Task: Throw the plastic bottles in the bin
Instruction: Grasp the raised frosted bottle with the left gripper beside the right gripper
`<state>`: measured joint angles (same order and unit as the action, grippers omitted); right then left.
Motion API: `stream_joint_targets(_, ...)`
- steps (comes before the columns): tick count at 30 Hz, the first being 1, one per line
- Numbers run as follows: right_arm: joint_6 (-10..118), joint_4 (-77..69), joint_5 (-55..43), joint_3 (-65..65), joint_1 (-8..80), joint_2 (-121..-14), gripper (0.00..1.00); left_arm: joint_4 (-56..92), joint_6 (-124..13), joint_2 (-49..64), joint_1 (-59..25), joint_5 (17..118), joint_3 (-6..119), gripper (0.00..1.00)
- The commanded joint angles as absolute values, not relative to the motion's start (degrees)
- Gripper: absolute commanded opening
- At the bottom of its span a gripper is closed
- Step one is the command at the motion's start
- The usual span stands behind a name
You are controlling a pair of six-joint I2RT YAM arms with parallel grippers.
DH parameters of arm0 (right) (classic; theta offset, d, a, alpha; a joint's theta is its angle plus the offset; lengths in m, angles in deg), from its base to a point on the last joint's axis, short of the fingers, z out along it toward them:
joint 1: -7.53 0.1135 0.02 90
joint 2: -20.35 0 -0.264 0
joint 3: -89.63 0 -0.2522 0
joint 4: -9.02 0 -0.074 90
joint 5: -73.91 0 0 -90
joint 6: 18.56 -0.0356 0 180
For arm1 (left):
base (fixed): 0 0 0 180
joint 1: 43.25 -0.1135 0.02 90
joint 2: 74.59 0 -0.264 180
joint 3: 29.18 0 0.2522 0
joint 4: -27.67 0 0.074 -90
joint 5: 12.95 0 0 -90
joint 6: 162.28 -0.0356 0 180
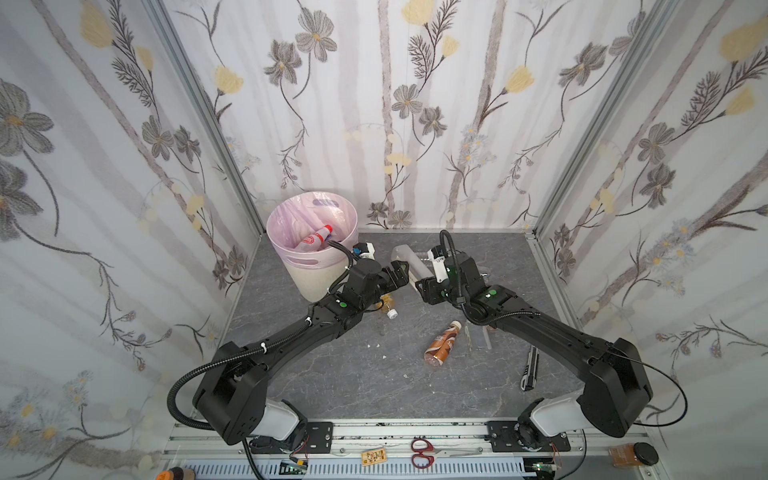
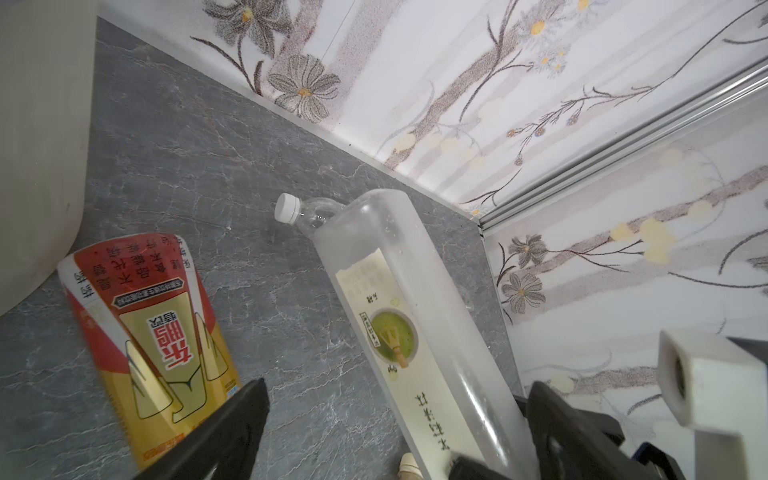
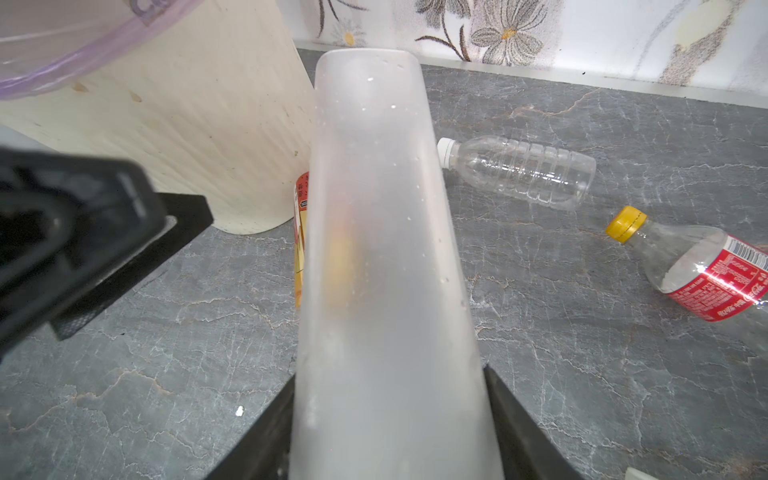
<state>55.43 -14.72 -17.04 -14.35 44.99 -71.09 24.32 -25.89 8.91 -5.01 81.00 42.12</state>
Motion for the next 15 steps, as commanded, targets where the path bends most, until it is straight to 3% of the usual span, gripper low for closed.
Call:
stream_joint_targets(1,55.4,-11.6,-15.9,-15.3,45.1,-68.6,0.6,29.5,-21.9,11.1,-5.1,80.5,44.4,1.0)
stream_joint_targets(15,54.6,-8.4,-14.1,-15.8,44.7,-65.7,0.6,35.9,-15.8,16.6,-5.1,77.1,48.3,1.0)
